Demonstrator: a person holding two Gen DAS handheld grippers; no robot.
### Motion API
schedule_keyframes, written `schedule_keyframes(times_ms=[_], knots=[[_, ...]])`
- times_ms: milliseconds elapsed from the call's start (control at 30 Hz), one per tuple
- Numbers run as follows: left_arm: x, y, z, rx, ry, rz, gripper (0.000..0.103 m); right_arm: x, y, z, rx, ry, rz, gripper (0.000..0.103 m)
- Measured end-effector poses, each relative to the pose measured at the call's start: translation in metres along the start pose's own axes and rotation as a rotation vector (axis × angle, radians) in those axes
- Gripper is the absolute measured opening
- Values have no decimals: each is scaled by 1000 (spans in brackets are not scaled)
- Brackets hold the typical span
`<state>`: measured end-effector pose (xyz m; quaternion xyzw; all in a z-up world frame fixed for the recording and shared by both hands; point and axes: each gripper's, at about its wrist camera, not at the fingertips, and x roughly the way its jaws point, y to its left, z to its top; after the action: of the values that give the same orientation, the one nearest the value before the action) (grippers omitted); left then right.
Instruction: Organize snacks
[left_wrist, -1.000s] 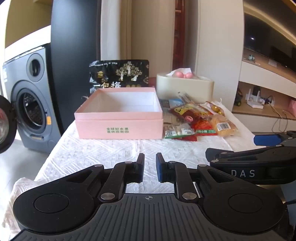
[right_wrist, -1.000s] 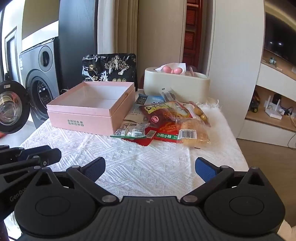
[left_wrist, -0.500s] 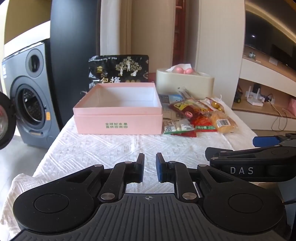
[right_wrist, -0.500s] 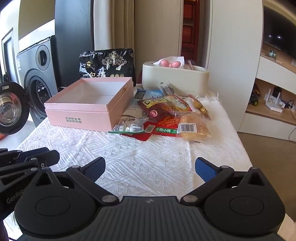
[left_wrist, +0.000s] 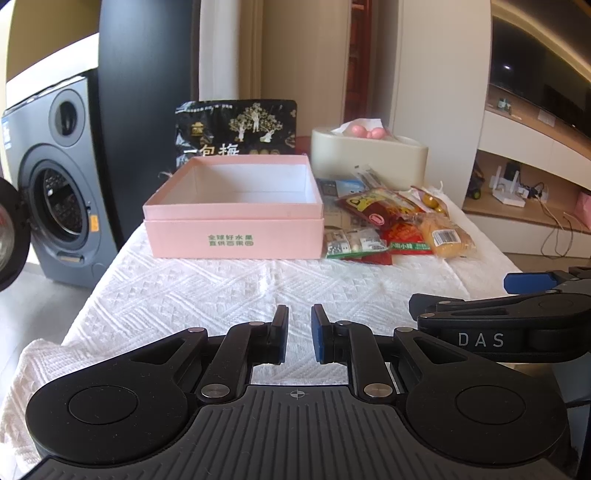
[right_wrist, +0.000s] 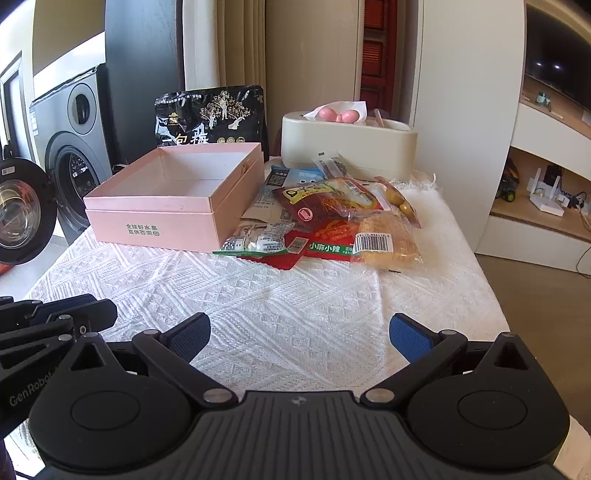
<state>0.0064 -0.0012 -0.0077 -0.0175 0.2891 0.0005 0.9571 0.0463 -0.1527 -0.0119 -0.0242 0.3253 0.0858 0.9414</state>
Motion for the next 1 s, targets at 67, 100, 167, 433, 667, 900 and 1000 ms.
schedule_keyframes(times_ms=[67,100,167,433,667,900,1000], knots=[[0,0,0,-1,2,-1,18,0,0,0,0,1,0,103],[0,1,0,-1,3,-1,18,0,0,0,1,2,1,103],[1,1,-1,-3,7,-2,18,1,0,-1,1,4,2,103],[3,2,-1,-8,21,-2,18,1,-1,-2,7,12,3,103],[4,2,-1,-7,32,-3,18,2,-1,-3,12,17,5,103],[5,2,-2,-7,36,-1,18,3,-1,-3,13,17,5,103],[5,2,-2,-7,36,-2,18,3,-1,-4,15,19,6,103]])
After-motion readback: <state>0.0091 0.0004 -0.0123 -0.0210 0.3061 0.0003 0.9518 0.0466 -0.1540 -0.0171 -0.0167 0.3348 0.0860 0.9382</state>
